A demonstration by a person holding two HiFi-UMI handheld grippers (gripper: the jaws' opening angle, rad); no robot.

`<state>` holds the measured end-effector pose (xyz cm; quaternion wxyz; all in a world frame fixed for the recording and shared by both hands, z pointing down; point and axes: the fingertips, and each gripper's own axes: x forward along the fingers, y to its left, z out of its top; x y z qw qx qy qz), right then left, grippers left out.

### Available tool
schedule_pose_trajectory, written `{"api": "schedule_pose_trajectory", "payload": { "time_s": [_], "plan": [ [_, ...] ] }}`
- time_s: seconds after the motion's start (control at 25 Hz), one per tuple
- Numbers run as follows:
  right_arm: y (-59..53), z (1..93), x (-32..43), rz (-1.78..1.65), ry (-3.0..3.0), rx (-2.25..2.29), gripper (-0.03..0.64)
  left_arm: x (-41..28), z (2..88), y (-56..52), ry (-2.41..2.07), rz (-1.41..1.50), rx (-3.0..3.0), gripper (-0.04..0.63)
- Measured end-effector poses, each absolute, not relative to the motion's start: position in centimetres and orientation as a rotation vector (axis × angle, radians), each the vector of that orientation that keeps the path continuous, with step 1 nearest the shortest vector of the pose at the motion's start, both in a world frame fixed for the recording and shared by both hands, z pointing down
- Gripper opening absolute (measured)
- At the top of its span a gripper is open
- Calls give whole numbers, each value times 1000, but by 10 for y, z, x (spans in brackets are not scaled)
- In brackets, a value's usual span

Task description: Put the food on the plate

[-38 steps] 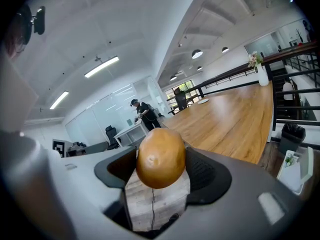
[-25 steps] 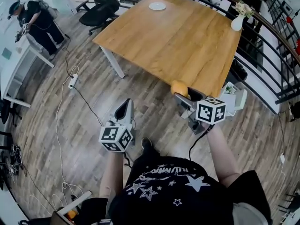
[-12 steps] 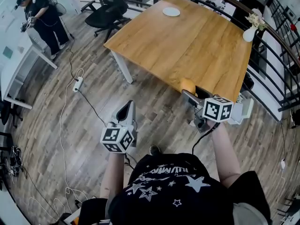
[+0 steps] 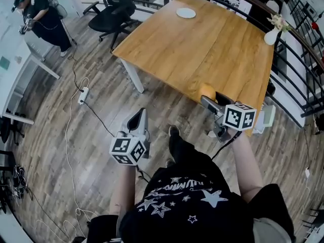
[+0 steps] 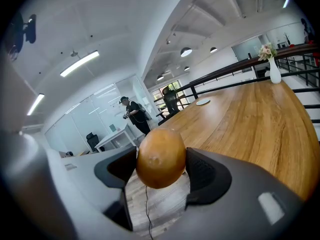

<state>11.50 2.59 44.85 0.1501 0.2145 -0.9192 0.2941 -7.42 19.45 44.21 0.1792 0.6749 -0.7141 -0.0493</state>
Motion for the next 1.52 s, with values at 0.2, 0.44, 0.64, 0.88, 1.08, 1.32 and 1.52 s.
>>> {"api": "schedule_pose_trajectory", "payload": {
  "time_s": [0.2, 0.44, 0.64, 0.88, 1.08, 1.32, 1.52],
  "plan": [
    [-12, 448, 90, 857, -2657, 618, 314, -96, 448, 174, -2034, -132, 1887, 2],
    [-74, 442, 49, 883, -2699, 639, 314, -136, 448, 134, -2050, -97, 1873, 2],
    [-133, 436, 21, 914, -2709, 690, 314, -177, 443, 85, -2049, -72, 1869, 2],
    [-193, 437, 6, 936, -2699, 737, 314, -200, 440, 22, -2016, -56, 1898, 2],
    [-232, 435, 1, 959, -2691, 782, 314, -215, 433, -24, -1989, -40, 1926, 2],
    [-269, 447, -12, 1009, -2684, 801, 314, -234, 434, -68, -1965, -3, 1947, 2],
    [-299, 446, -21, 1008, -2687, 815, 314, -243, 433, -102, -1949, 11, 1964, 2]
  ]
}}
